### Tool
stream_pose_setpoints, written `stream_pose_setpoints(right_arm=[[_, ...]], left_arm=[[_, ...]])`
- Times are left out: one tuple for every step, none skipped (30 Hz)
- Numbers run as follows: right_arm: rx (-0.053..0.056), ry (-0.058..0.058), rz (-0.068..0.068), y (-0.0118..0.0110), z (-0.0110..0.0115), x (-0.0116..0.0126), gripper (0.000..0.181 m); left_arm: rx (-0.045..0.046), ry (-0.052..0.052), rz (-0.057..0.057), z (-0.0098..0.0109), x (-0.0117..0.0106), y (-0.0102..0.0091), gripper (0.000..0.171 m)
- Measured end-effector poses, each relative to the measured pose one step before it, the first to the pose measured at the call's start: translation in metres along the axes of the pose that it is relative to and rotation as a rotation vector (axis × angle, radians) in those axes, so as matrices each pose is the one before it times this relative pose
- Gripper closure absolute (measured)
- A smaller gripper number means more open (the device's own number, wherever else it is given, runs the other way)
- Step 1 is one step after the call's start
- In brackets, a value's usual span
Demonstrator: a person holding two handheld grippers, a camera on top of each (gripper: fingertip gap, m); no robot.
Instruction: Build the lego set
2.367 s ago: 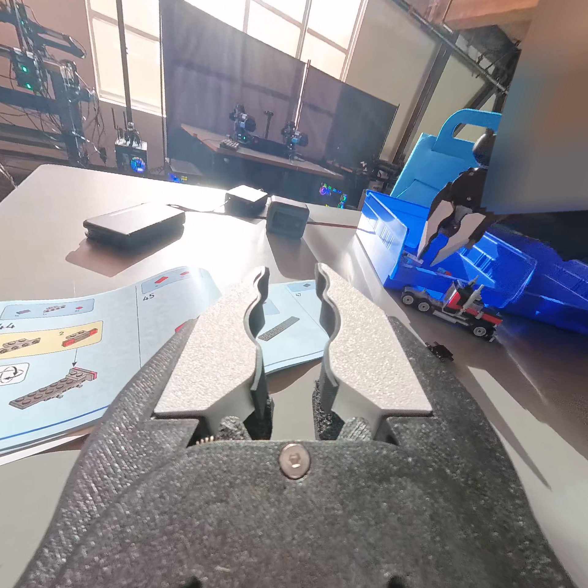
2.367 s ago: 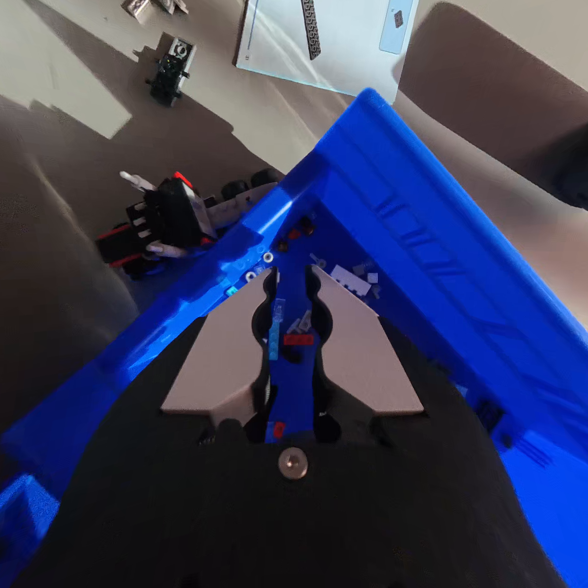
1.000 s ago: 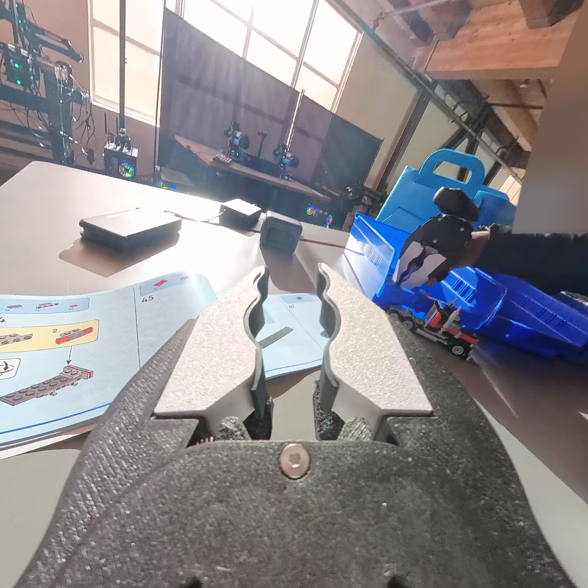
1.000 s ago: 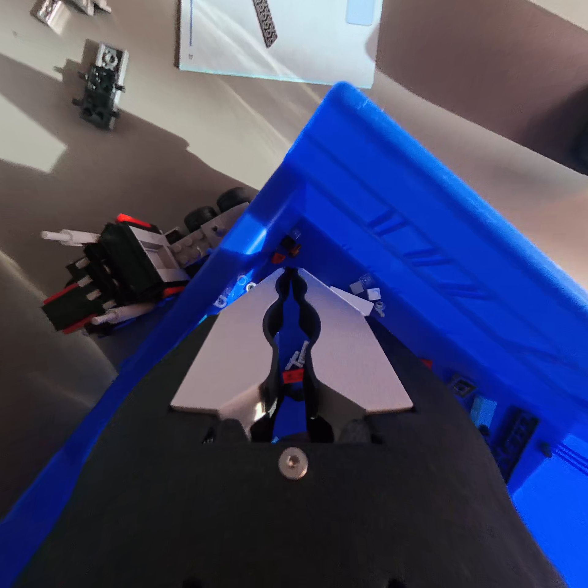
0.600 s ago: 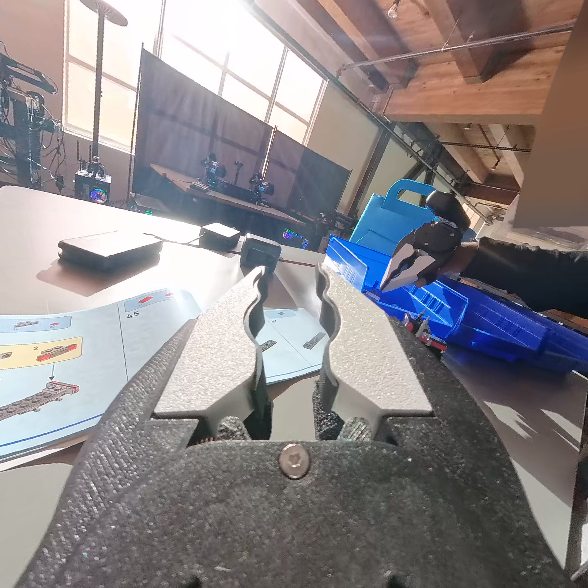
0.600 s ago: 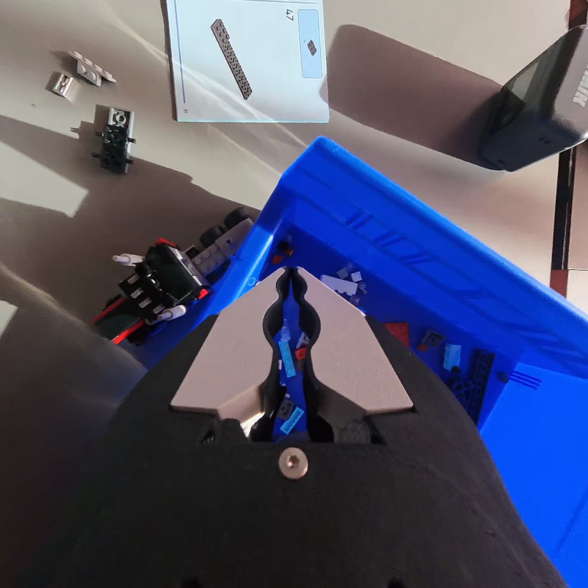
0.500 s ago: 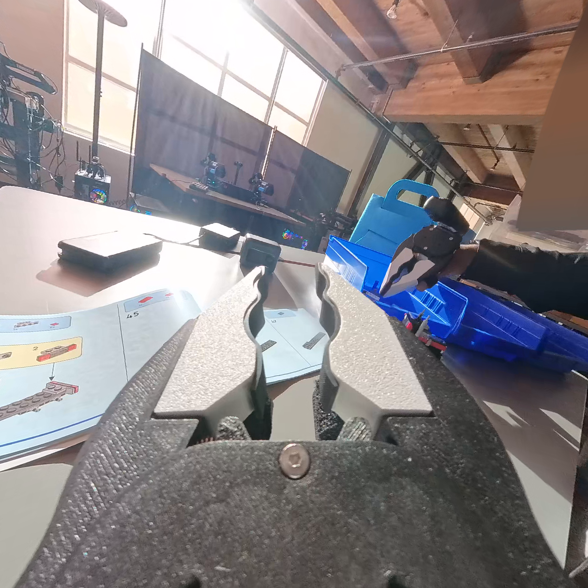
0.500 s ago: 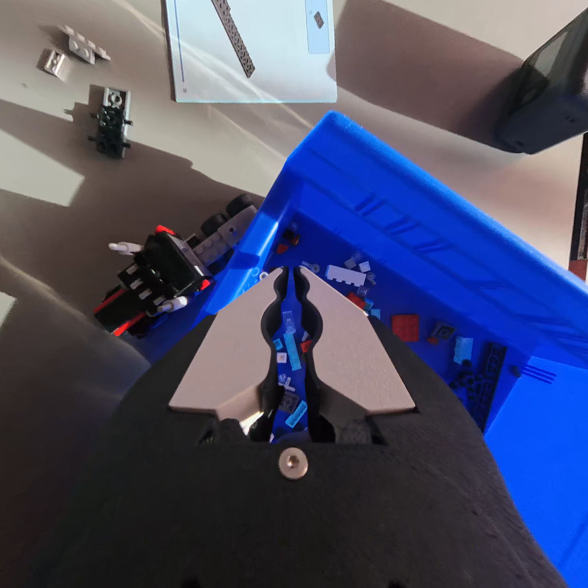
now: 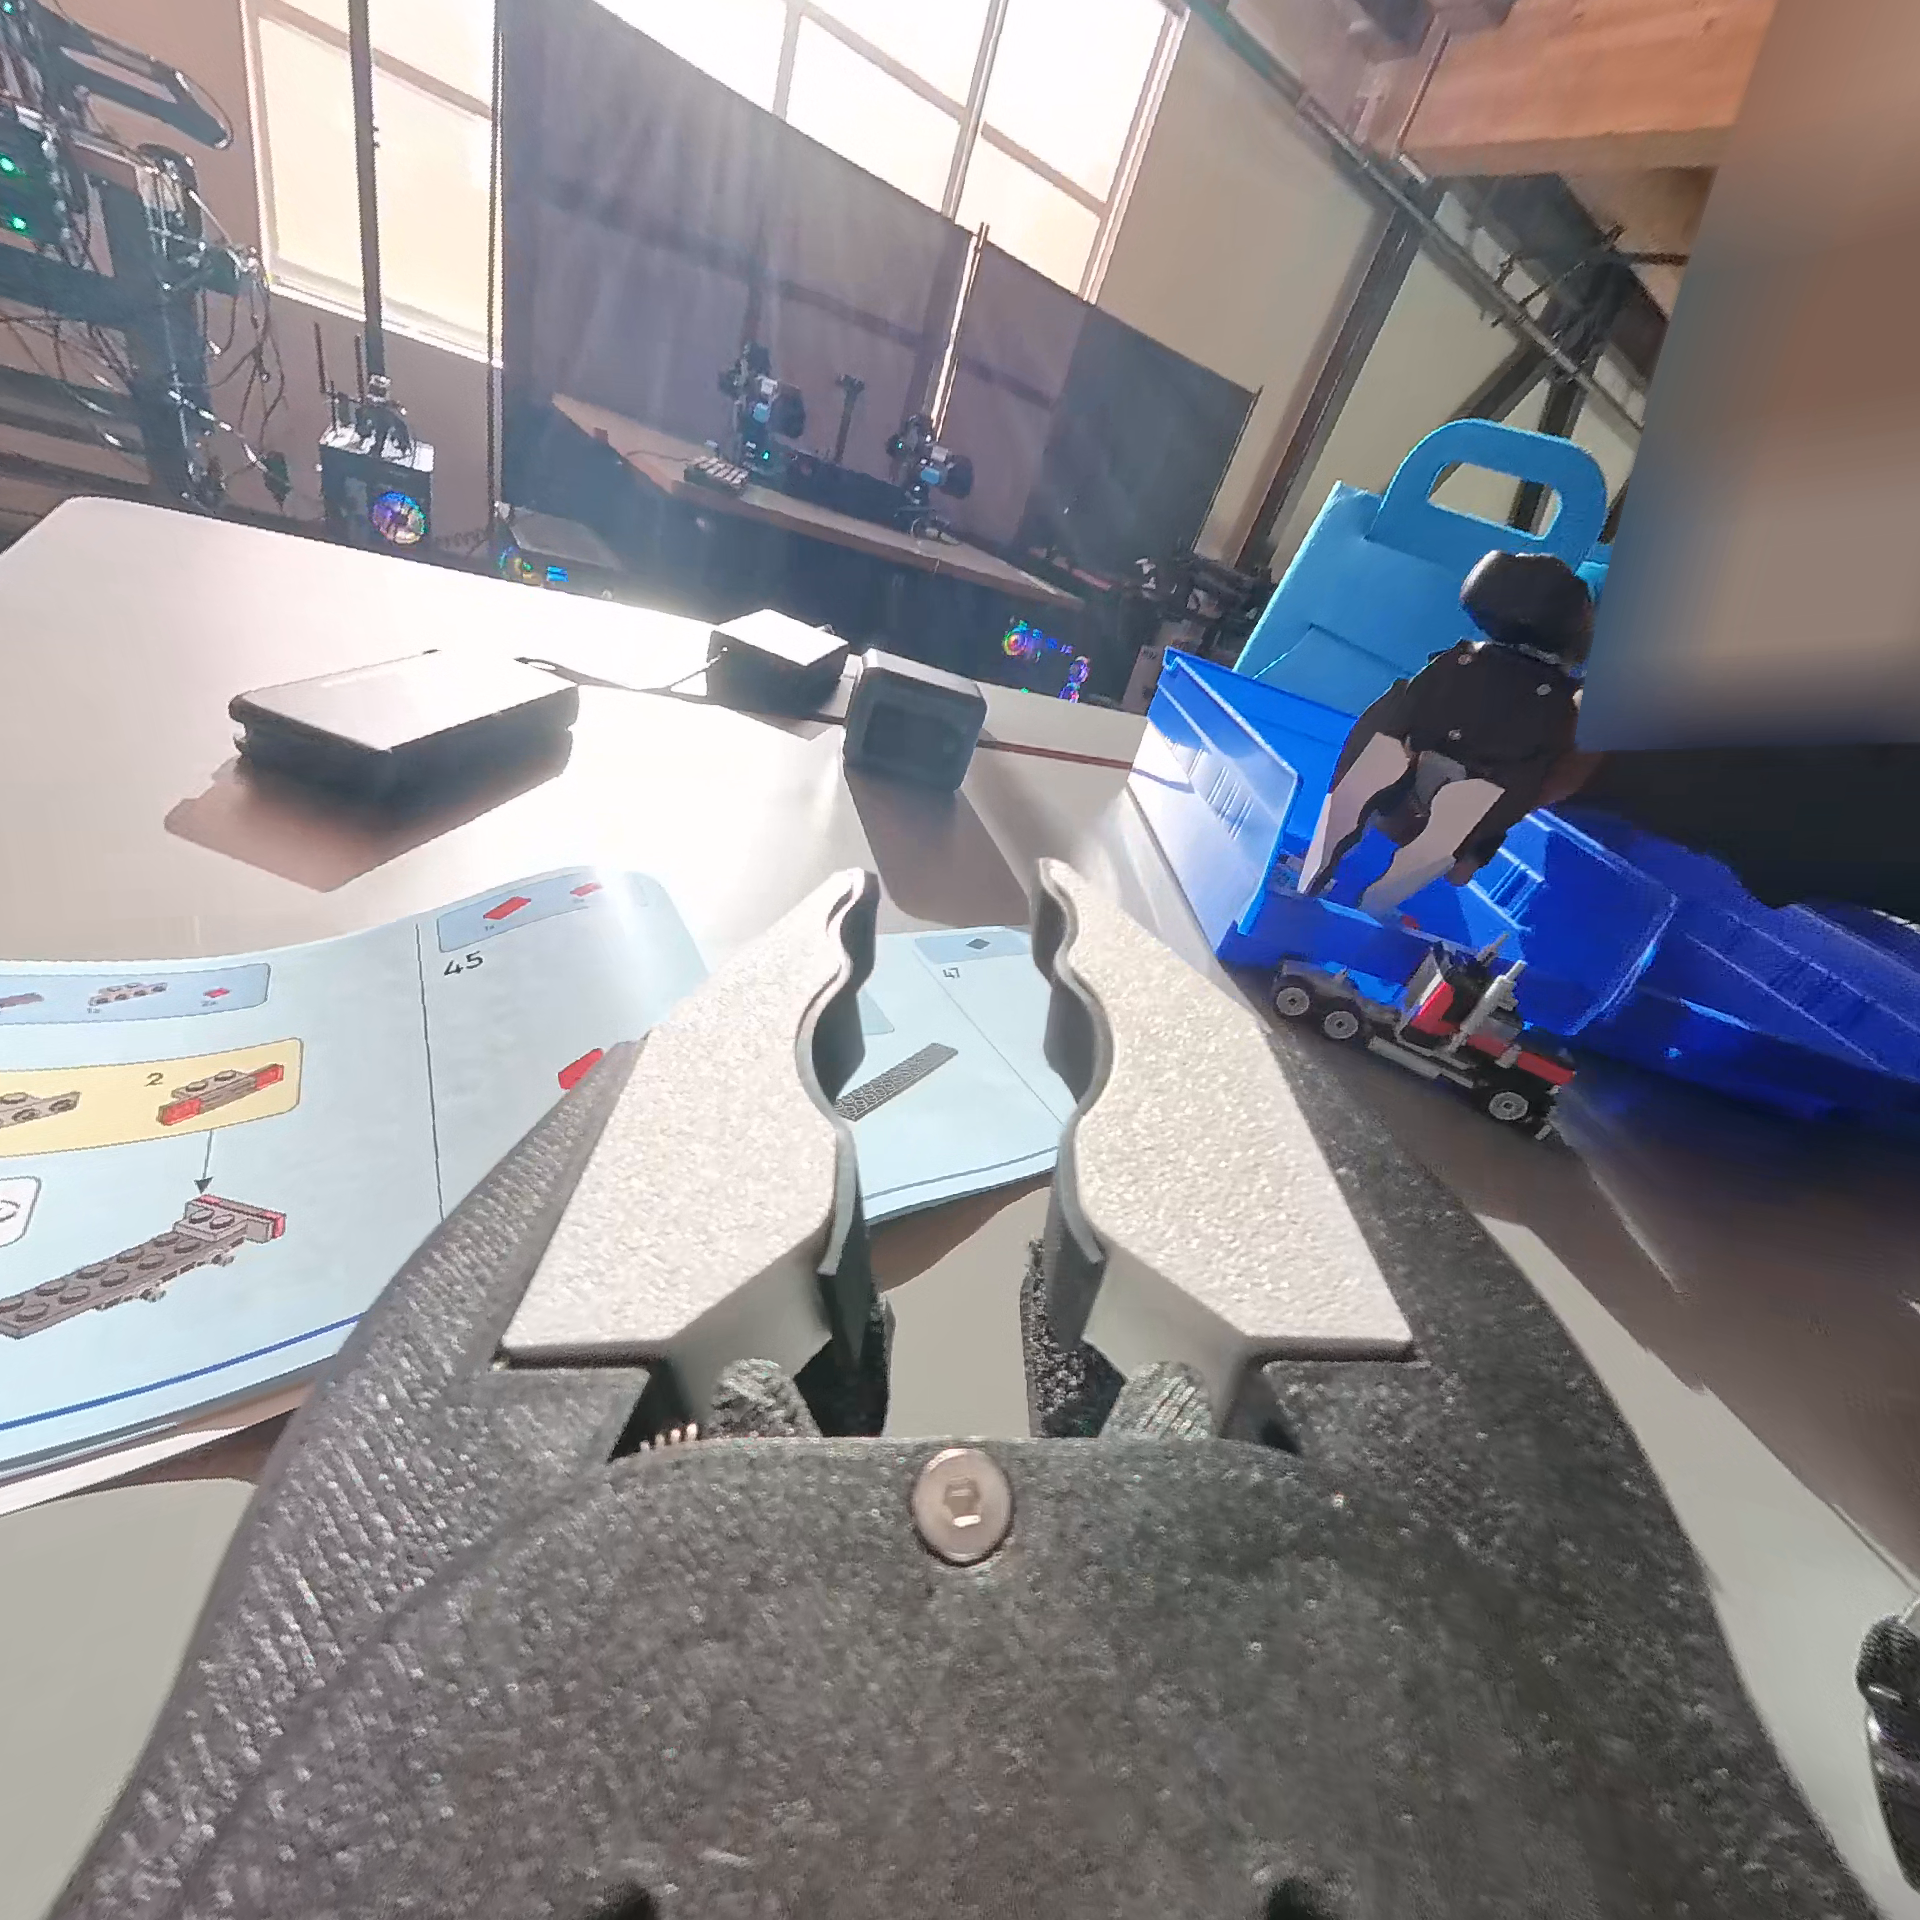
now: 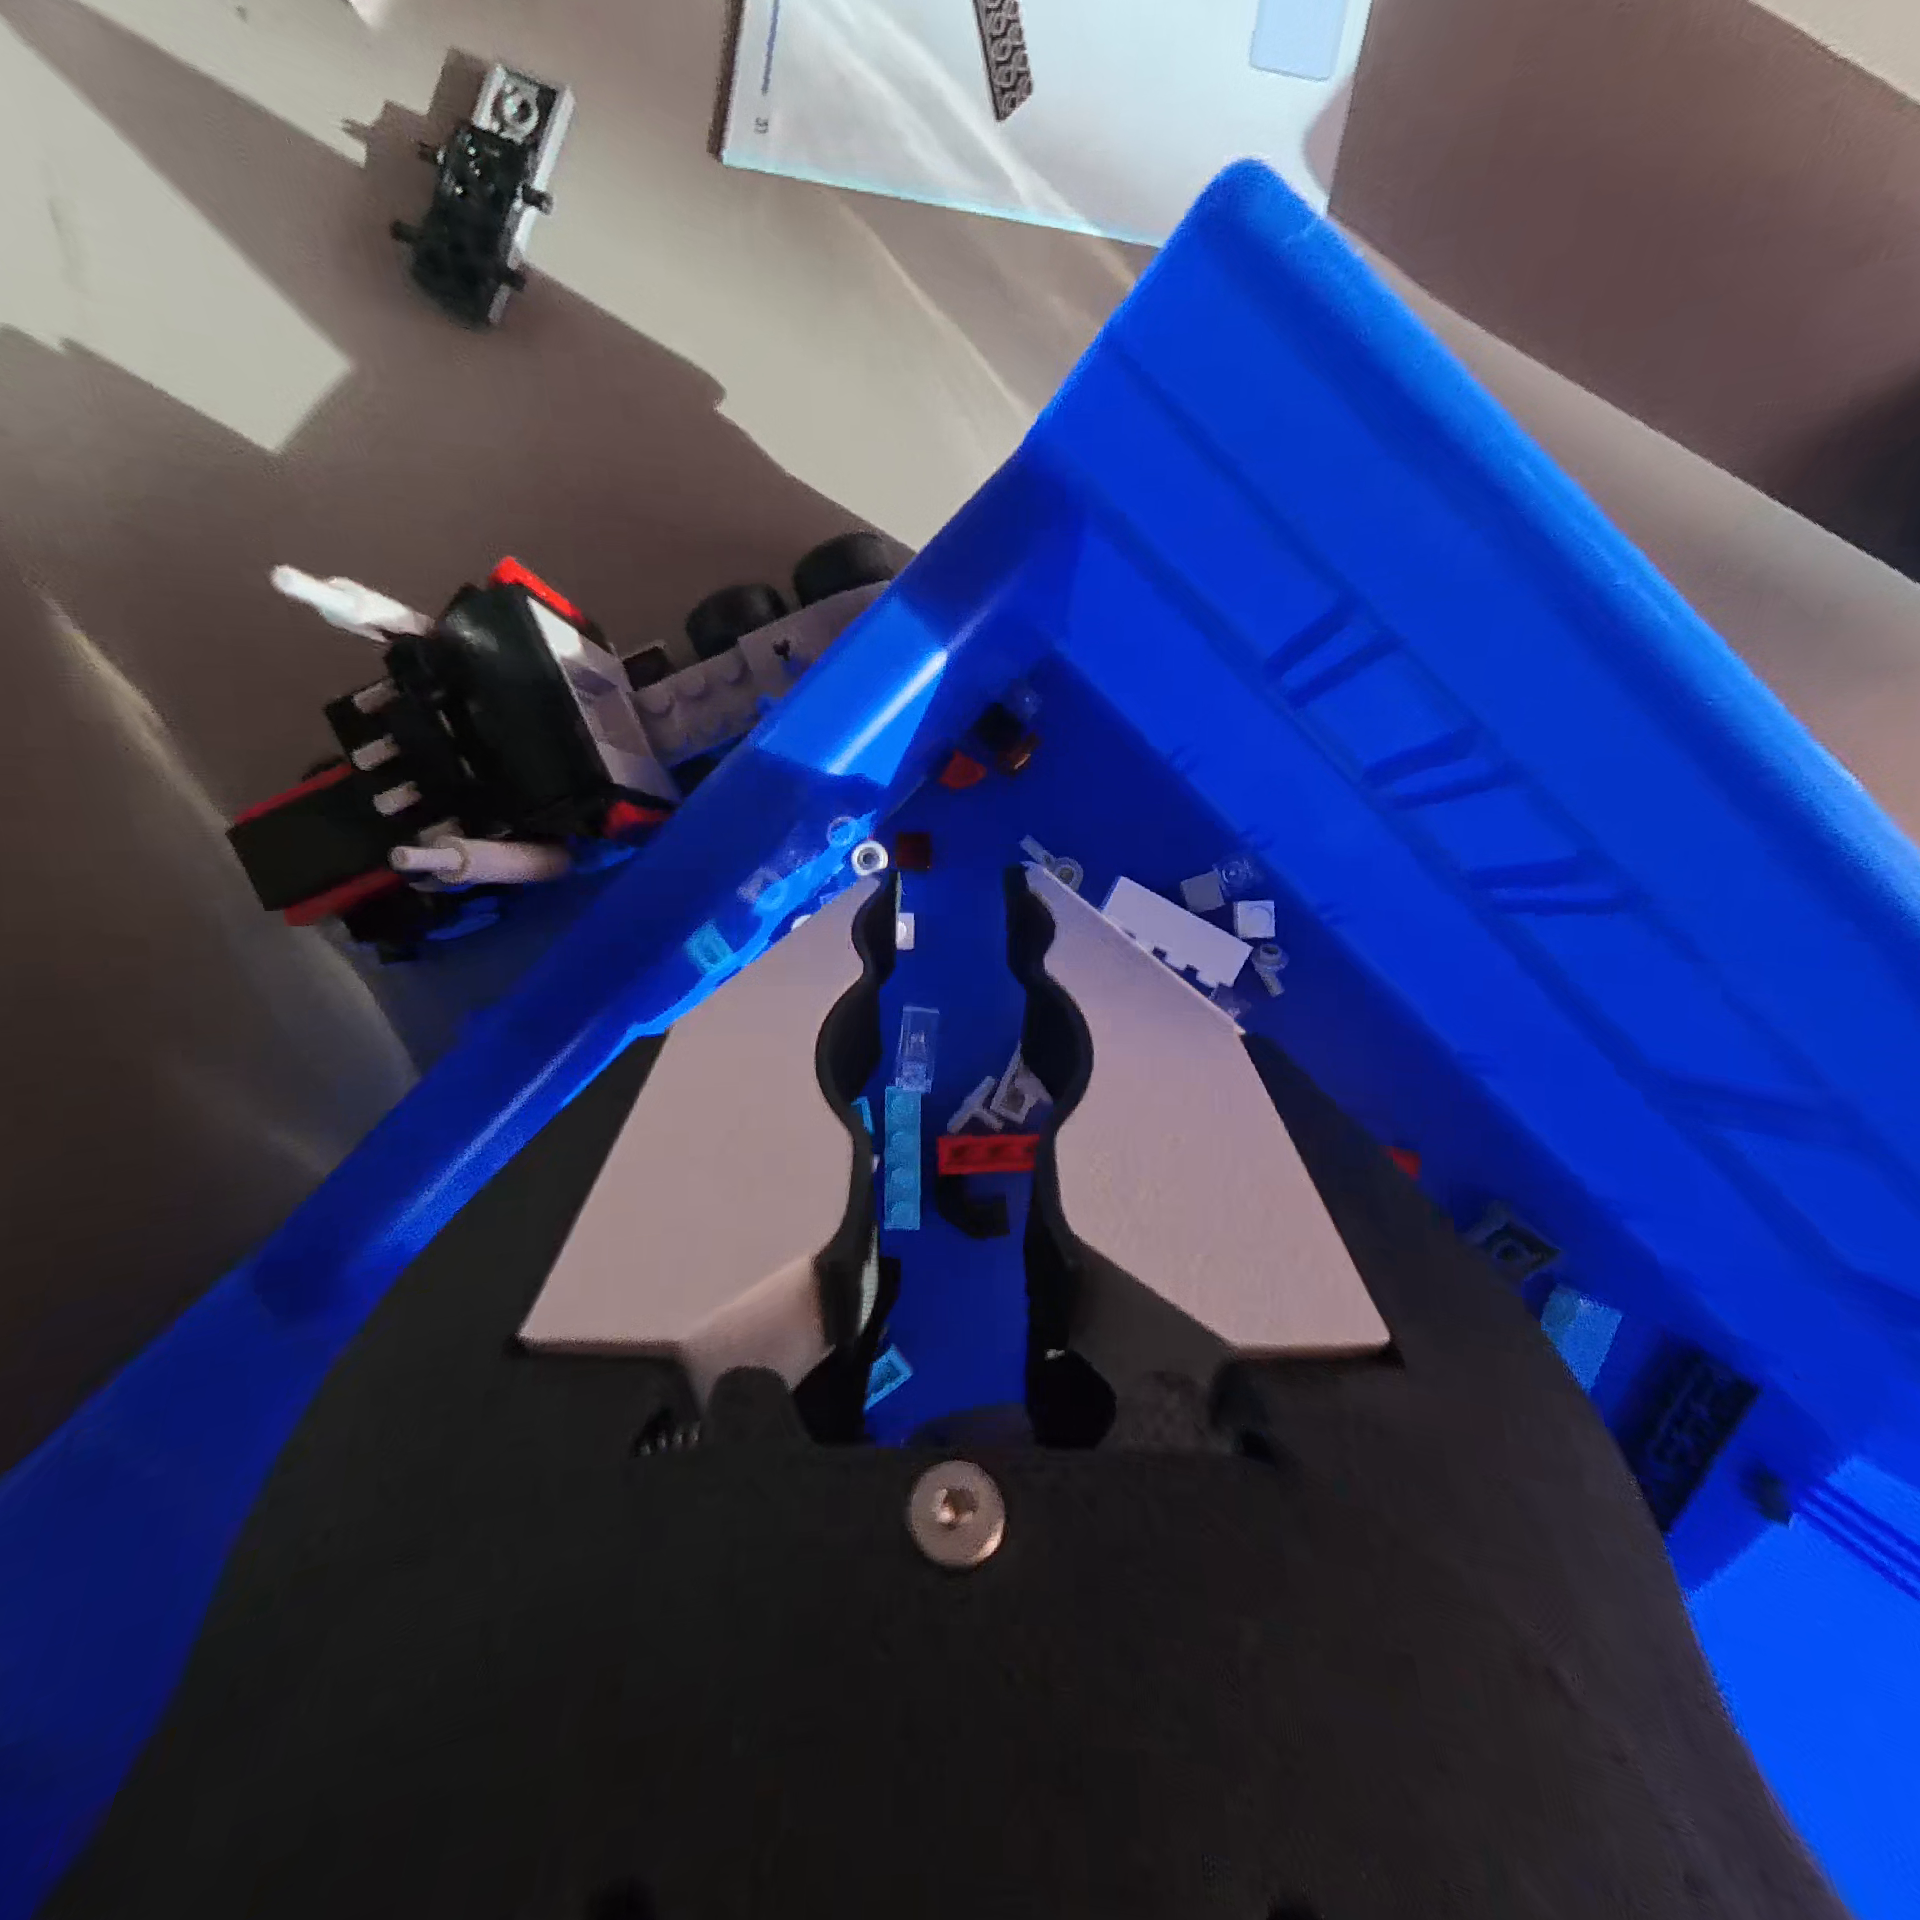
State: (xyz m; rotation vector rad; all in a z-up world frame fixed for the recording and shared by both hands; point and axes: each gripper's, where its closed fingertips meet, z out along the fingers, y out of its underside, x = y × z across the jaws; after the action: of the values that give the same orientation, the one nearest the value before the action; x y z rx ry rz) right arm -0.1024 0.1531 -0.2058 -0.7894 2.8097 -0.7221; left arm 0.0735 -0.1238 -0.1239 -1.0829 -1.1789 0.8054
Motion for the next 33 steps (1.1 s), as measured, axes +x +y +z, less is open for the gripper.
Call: stream_pose_setpoints(right_arm=[[0.0012,-0.0175,-0.0089,-0.00058,0.0027,-0.00105,0.157],[0.0035,-0.0157,-0.008,-0.00075,0.00288,-0.00102,0.157],[0.0042,-0.0155,-0.0046,-0.00064,0.00316,-0.00109,0.157],[0.0015,-0.0149,0.0004,-0.00015,0.00335,-0.00111,0.157],[-0.0035,-0.0124,0.0017,0.0006,0.00353,-0.00073,0.158],[-0.0078,-0.0031,-0.0005,0.00126,0.00321,0.00034,0.157],[-0.0094,0.006,-0.003,0.0017,0.00274,0.00164,0.158],[-0.0079,0.0068,-0.0039,0.00162,0.0021,0.00143,0.159],[0.0021,0.0003,-0.0024,0.0003,0.00084,0.00036,0.159],[0.0103,0.0,0.0044,-0.00111,-0.0004,0.00031,0.161],[-0.0049,0.0026,0.0025,0.00111,-0.00014,0.00061,0.16],[-0.0032,0.0023,0.0001,0.00096,-0.00026,0.00012,0.16],[0.0,0.0011,0.0028,0.0002,-0.00009,-0.00044,0.16],[-0.0018,-0.0017,0.0034,0.00026,0.00002,-0.00128,0.16],[-0.0037,-0.0013,0.0001,0.00008,0.0004,-0.00175,0.16],[-0.0067,0.0051,-0.0066,0.0003,0.00055,-0.00124,0.159],[-0.0056,0.0093,-0.0094,0.00005,0.00054,-0.00068,0.16],[-0.0047,0.0095,-0.007,-0.00014,0.00024,-0.0003,0.16],[-0.0034,0.009,-0.0036,0.00004,0.00011,0.00018,0.159],[-0.0015,0.0081,-0.0003,-0.00007,-0.00008,0.00059,0.16],[-0.0009,0.0062,0.0019,-0.00007,-0.00008,0.00048,0.161],[-0.0008,0.0042,0.0004,-0.00004,0.00013,0.00023,0.162],[-0.002,0.005,-0.0025,0.00029,0.0004,0.00017,0.164],[-0.002,0.0038,-0.0048,-0.00002,0.00032,-0.00002,0.164],[-0.0015,0.0036,-0.0046,-0.00012,0.00004,0.0001,0.164],[-0.0024,0.0018,-0.0025,-0.00007,0.00002,0.00013,0.165],[-0.001,0.0008,0.0004,-0.00013,0.00006,0.00017,0.165],[-0.0001,-0.0002,0.002,-0.00015,-0.00003,0.00016,0.165],[0.0021,-0.0003,0.0032,-0.00034,-0.00026,0.00013,0.166],[0.0074,0.0009,0.0066,-0.00097,-0.00094,0.00055,0.167],[0.0077,0.0041,0.0095,-0.0009,-0.00186,0.00143,0.172],[0.001,0.0019,0.0075,0.00039,-0.00196,0.00102,0.173],[-0.0046,0.0035,0.0047,0.00152,-0.00199,0.0011,0.173]], left_arm=[[-0.01136,-0.0083,-0.0024,0.00138,-0.00126,0.00145,0.141],[-0.01236,-0.0096,-0.0046,0.00141,-0.00175,0.00162,0.141],[-0.01265,-0.0096,-0.0054,0.00135,-0.00185,0.00157,0.141],[-0.01069,-0.0071,-0.004,0.00117,-0.00127,0.00148,0.141],[-0.00717,-0.0058,-0.0019,0.00086,-0.00095,0.00087,0.141],[-0.00471,-0.0058,-0.0006,0.00047,-0.00083,0.00061,0.141],[-0.0036,-0.0036,-0.0001,0.00037,-0.00042,0.0005,0.141],[-0.00196,-0.0013,0.0,0.00026,-0.00029,0.00032,0.141],[-0.00016,0.0001,-0.0004,-0.00011,0.00006,0.00003,0.141],[0.00196,0.0013,-0.0005,-0.00029,0.0001,-0.00029,0.141],[0.00379,0.002,-0.0006,-0.00046,0.00023,-0.00042,0.141],[0.00407,0.0023,-0.0004,-0.00044,0.00026,-0.00046,0.141],[0.00362,0.0028,0.0003,-0.00055,0.00042,-0.00046,0.141],[0.00377,0.003,0.0011,-0.00043,0.0005,-0.00055,0.141],[0.00387,0.0032,0.0009,-0.00051,0.00053,-0.00046,0.141],[0.00366,0.0033,0.0003,-0.00045,0.00048,-0.00048,0.141],[0.00311,0.0029,-0.0003,-0.00041,0.00032,-0.00035,0.141],[0.00244,0.0022,-0.0009,-0.00026,0.00024,-0.00028,0.141],[0.00192,0.0011,-0.0009,-0.0002,0.00009,-0.00031,0.141],[0.00126,0.001,0.0,-0.00011,0.00018,-0.00016,0.141],[0.00109,0.0005,0.0009,-0.00019,0.00015,-0.0001,0.141],[0.00124,-0.0001,0.0012,-0.00007,0.00013,-0.00009,0.141],[0.0014,-0.0005,0.0011,-0.00017,0.00003,-0.00023,0.141],[0.00063,-0.0008,0.0003,0.00007,-0.00004,-0.00006,0.141],[0.00003,-0.0006,-0.0003,-0.00002,-0.00015,-0.00004,0.141],[0.00025,-0.0011,-0.0007,0.0,-0.0002,-0.00007,0.141],[0.00056,-0.0009,-0.001,0.00002,-0.00019,-0.00002,0.141],[0.00101,-0.0002,-0.0009,-0.00007,-0.00013,-0.0002,0.141],[0.00189,-0.0002,-0.0008,-0.0002,-0.00013,-0.00021,0.141],[0.00265,0.0006,-0.0006,-0.00025,0.00001,-0.00041,0.141],[0.00318,0.0013,-0.0003,-0.00038,0.0002,-0.00034,0.141],[0.00337,0.0017,-0.0002,-0.00039,0.00018,-0.0005,0.141],[0.00304,0.0018,-0.0002,-0.0003,0.00024,-0.00033,0.141]])
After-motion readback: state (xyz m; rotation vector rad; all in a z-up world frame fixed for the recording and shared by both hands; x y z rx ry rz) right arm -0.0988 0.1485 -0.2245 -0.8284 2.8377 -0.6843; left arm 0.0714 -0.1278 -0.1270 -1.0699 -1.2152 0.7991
